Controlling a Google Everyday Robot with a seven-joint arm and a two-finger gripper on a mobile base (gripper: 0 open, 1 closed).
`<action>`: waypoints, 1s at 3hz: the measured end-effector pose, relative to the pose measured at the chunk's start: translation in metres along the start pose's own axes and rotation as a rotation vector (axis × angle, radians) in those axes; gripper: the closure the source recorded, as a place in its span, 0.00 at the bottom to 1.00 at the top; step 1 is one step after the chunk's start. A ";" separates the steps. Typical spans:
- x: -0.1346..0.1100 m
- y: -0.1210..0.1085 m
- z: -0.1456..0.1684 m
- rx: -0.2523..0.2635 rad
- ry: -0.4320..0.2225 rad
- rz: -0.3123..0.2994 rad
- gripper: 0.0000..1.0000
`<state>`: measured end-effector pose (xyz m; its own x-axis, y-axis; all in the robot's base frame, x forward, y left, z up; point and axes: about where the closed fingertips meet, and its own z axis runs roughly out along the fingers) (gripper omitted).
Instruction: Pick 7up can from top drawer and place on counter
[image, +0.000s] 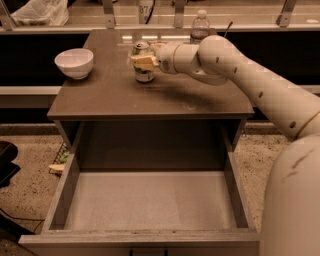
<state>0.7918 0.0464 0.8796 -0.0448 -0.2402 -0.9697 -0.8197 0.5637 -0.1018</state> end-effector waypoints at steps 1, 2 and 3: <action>-0.004 -0.001 0.000 -0.001 0.001 0.000 0.84; -0.005 0.000 0.000 -0.003 0.001 0.000 0.54; -0.005 0.002 0.002 -0.007 0.001 0.000 0.31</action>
Offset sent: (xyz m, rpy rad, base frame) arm 0.0004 0.0003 0.0033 -0.0007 0.0007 0.0012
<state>0.7918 0.0505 0.8833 -0.0455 -0.2407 -0.9695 -0.8235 0.5584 -0.1000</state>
